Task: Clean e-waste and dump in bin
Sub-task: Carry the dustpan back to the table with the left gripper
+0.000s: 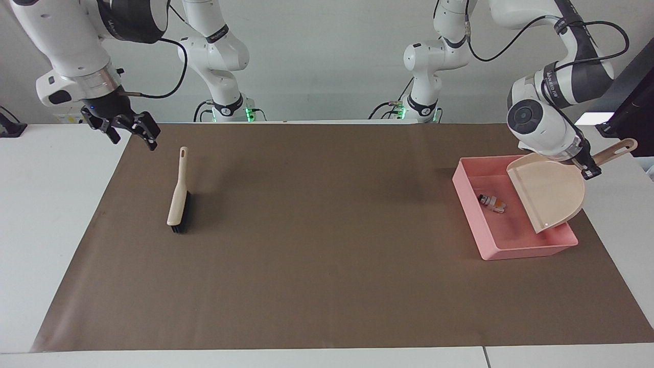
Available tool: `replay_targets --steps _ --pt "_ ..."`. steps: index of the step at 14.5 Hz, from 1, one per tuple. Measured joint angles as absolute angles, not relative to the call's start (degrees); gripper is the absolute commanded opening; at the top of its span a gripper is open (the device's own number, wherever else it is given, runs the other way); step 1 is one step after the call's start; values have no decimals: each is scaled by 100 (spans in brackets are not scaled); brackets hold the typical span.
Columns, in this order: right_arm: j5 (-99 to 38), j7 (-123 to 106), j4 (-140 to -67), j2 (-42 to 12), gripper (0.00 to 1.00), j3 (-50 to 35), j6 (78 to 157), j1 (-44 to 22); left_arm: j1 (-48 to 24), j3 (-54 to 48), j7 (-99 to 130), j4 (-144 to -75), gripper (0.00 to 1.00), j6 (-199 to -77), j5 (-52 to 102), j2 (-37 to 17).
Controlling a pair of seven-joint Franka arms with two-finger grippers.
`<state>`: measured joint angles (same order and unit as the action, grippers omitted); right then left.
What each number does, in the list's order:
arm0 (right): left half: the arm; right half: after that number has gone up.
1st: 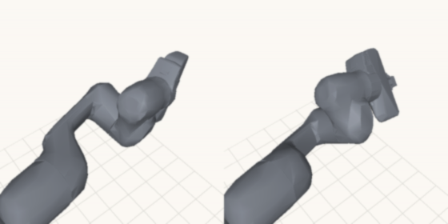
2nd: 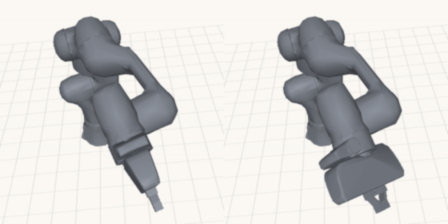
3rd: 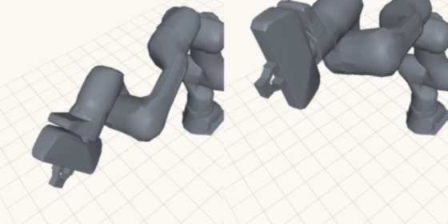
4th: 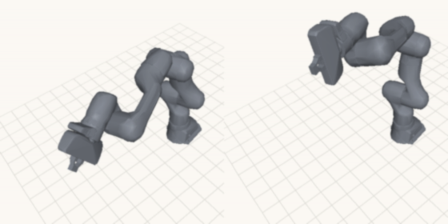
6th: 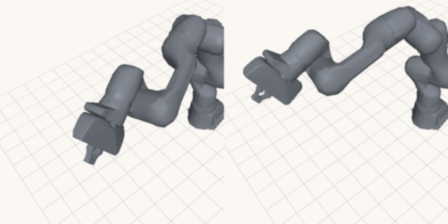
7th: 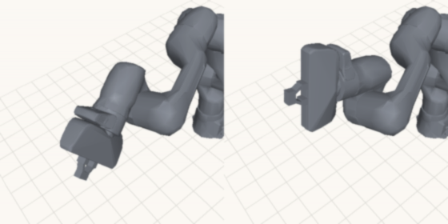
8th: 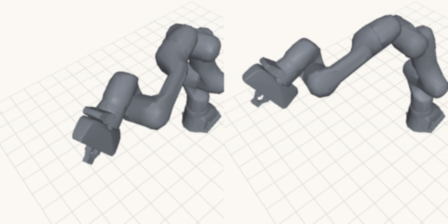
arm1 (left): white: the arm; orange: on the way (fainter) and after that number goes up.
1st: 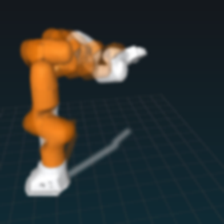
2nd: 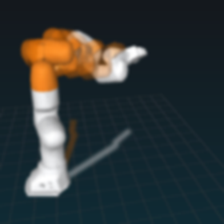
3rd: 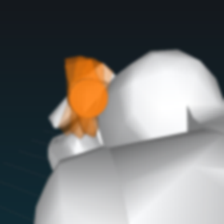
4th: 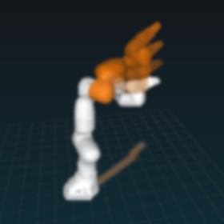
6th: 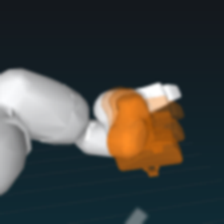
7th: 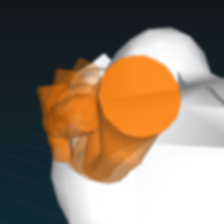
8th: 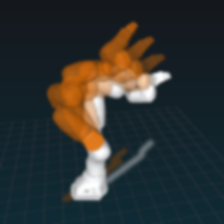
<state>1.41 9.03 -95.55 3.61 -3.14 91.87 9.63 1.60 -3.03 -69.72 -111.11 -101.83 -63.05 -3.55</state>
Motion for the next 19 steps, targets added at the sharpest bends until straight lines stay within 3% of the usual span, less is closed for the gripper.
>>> replay_targets --steps 6,11,15,19 --pt "143 986 -9344 119 100 -249 8998 1029 -407 -333 -7035 -10933 0 -9616 -6278 166" --pt "143 748 -9345 132 100 -236 8995 887 -913 -371 -7260 -10953 0 -9620 -4729 379" --pt "144 740 -9345 132 100 330 8993 295 -1275 -384 -7224 -11123 0 -9869 -3374 398" --pt "145 725 -9346 132 100 247 8963 483 -2164 -405 -6598 -11622 0 -10332 -2697 367"
